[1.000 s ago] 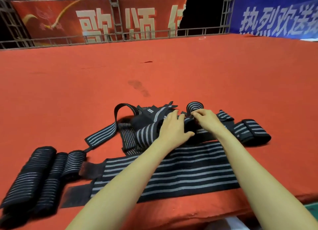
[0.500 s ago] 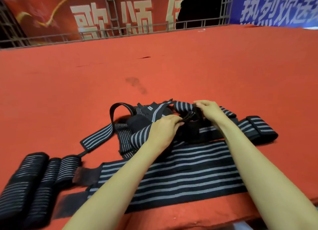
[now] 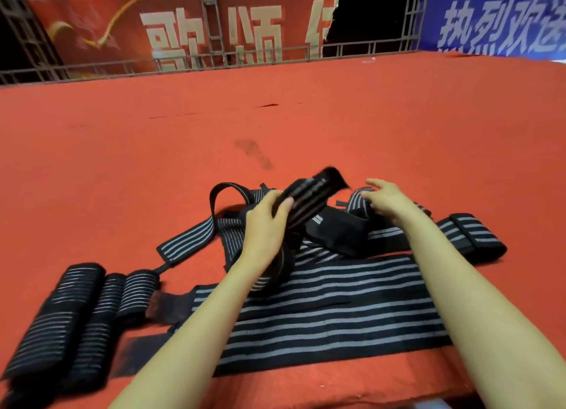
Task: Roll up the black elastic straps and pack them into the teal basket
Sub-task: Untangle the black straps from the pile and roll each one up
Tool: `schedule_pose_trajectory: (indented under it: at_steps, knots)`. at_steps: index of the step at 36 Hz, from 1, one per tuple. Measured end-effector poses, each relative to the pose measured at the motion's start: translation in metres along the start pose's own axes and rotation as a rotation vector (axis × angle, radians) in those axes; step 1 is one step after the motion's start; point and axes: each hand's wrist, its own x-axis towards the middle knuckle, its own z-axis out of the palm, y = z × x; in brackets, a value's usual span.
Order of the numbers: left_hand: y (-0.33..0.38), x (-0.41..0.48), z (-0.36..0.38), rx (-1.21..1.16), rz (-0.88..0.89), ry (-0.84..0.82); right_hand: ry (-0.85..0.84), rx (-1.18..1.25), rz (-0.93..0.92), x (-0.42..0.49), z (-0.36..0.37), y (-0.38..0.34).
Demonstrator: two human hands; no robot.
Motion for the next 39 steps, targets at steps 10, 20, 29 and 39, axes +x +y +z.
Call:
schedule_pose_trajectory:
  at_steps: [10, 20, 29, 39]
  knots:
    - [0.017, -0.004, -0.026, -0.272, -0.083, 0.061, -0.291, 0.268, -0.245, -0.107, 0.046, -0.053]
    - [0.043, -0.03, -0.078, -0.637, -0.346, 0.139, -0.449, 0.245, -0.377, -0.149, 0.072, -0.049]
    - [0.043, -0.057, -0.111, -0.624, -0.369, -0.064, -0.288, -0.313, -0.709, -0.172, 0.027, -0.079]
    - [-0.014, -0.106, -0.109, -0.136, -0.305, 0.062, -0.22, -0.705, -0.809, -0.169, 0.065, -0.03]
